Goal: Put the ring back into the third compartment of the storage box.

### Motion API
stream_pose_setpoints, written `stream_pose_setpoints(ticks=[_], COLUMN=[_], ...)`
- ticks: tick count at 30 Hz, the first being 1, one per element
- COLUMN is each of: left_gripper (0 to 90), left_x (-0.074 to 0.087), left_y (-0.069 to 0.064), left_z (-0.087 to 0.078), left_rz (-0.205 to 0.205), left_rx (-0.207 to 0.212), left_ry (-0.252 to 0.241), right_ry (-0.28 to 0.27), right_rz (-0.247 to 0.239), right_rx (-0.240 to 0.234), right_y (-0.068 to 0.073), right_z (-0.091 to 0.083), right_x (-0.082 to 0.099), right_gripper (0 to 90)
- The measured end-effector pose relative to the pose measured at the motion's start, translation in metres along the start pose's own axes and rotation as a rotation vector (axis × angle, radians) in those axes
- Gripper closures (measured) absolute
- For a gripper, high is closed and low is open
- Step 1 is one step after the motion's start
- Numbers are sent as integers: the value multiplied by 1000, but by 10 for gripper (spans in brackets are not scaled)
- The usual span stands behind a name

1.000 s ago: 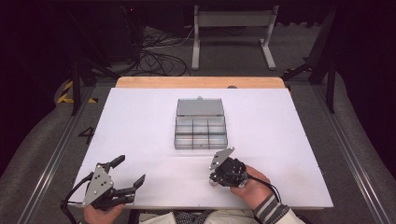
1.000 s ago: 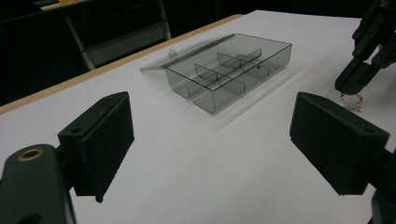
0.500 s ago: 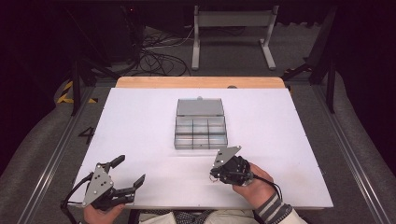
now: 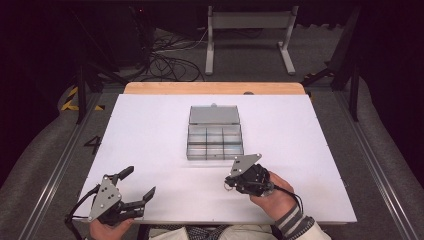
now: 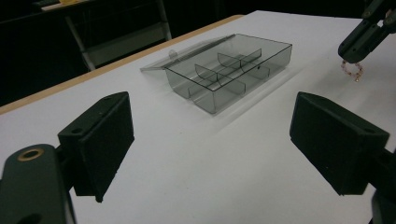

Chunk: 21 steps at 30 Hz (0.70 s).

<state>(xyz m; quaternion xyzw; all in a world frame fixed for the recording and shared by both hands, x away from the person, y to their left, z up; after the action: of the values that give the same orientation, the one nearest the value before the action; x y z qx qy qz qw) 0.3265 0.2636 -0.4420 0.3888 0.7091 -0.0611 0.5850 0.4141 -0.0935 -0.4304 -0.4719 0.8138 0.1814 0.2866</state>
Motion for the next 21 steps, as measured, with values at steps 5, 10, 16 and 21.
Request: stream_pose_setpoints(ticks=[5,10,16,21], left_gripper=[142,142,142,142], left_x=[0,0,0,0], left_y=[0,0,0,1], left_z=[0,0,0,0], left_rz=[0,0,2,1], left_rx=[2,1,-1,0], left_ry=[0,1,0,0], right_ry=[-23,-40,-60,-71], right_rz=[5,9,30,24], right_rx=[8,22,35,40], right_y=[-2,-5,-11,-13], right_z=[-5,-8,-11,-13], right_x=[-5,-10,-15,-20], right_gripper=[871,870,870,870])
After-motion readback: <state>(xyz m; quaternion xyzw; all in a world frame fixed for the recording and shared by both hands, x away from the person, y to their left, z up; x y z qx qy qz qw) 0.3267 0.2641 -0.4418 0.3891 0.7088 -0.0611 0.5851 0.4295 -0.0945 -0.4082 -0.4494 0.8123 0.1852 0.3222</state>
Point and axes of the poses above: each handheld gripper's, and its own axes: z roughly forward along the jaws, x roughly out of its underside, y roughly to its left, the point moved 1 cm from there along z, roughly forward along the jaws, and after that the axes turned 13 degrees about z, right-handed, at the moved point
